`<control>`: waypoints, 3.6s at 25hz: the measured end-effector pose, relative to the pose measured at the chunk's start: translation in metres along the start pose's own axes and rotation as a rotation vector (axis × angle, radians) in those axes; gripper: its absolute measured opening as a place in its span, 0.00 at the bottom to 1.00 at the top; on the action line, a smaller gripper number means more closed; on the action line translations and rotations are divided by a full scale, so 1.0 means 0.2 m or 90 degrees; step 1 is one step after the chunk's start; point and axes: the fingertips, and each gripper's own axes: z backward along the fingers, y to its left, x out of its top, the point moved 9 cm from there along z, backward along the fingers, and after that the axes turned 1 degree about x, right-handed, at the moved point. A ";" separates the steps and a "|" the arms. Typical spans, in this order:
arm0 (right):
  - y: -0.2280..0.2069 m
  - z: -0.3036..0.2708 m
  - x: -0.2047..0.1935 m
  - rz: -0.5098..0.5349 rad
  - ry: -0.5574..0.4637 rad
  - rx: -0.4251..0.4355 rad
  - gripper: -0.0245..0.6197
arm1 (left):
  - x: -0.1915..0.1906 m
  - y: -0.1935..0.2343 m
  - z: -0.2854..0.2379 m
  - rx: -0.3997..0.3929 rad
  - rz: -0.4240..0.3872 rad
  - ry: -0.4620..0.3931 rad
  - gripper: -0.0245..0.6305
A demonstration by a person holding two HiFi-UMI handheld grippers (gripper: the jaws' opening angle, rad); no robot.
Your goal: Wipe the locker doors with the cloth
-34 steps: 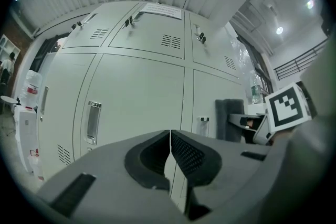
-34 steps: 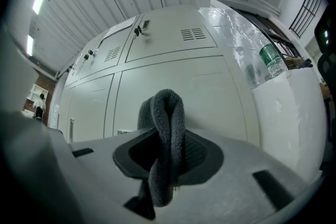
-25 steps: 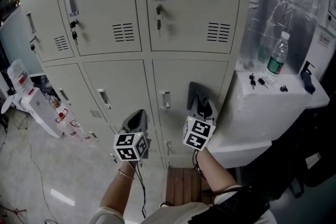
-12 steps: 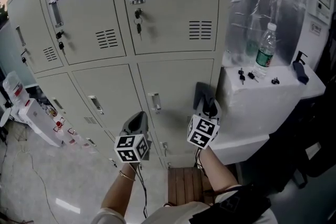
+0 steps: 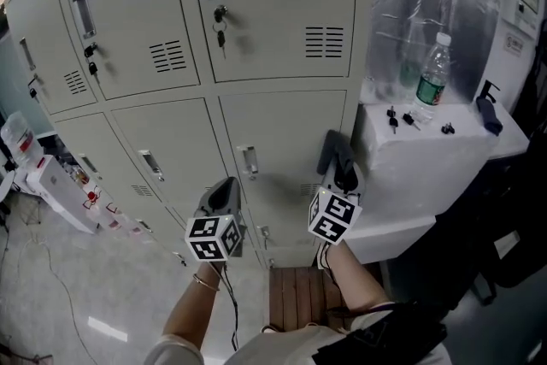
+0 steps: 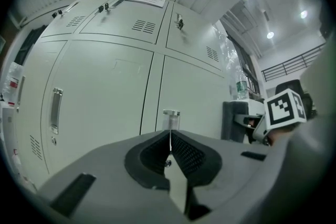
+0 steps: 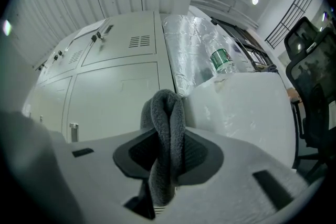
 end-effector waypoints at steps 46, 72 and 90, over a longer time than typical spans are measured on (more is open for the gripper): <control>2.18 0.28 -0.94 -0.008 0.069 0.410 0.17 | -0.66 1.52 1.00 0.339 0.070 -0.006 0.05; 1.73 0.17 -0.88 -0.027 0.059 0.344 0.17 | -0.63 1.25 0.73 0.280 0.076 0.016 0.05; 1.28 0.13 -0.76 -0.004 0.040 0.283 0.17 | -0.61 0.93 0.50 0.208 0.070 0.018 0.05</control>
